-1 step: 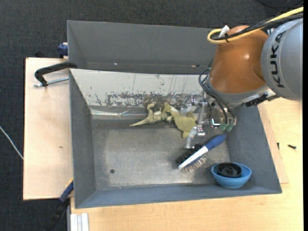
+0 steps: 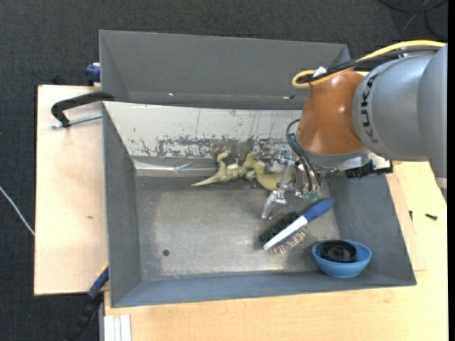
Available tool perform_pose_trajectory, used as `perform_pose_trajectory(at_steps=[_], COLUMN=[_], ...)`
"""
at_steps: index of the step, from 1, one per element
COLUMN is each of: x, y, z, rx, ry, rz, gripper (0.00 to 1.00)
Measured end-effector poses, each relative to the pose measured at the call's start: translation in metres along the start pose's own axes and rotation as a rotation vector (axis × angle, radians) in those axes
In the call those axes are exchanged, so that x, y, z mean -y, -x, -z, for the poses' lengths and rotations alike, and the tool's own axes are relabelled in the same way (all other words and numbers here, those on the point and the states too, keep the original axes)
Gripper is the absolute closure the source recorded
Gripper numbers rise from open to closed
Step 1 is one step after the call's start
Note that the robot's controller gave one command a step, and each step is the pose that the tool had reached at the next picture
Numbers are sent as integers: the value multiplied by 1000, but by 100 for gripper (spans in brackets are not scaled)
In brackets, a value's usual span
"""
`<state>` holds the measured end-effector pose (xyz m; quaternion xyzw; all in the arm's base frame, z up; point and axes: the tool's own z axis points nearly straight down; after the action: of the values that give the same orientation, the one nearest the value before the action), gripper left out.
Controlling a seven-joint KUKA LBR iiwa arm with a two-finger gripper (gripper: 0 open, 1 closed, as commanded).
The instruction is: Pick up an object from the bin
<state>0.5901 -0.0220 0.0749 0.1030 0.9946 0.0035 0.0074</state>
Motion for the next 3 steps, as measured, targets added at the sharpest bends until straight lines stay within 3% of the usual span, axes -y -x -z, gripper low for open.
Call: perform_pose_trajectory(at_steps=[1,2,3], x=[20,26,31], y=[7,9,12], z=[28,26,3], rx=[-6,-8,0], ry=[-6,-7,3], rz=[-128,-239,-323], gripper=[0,0,0])
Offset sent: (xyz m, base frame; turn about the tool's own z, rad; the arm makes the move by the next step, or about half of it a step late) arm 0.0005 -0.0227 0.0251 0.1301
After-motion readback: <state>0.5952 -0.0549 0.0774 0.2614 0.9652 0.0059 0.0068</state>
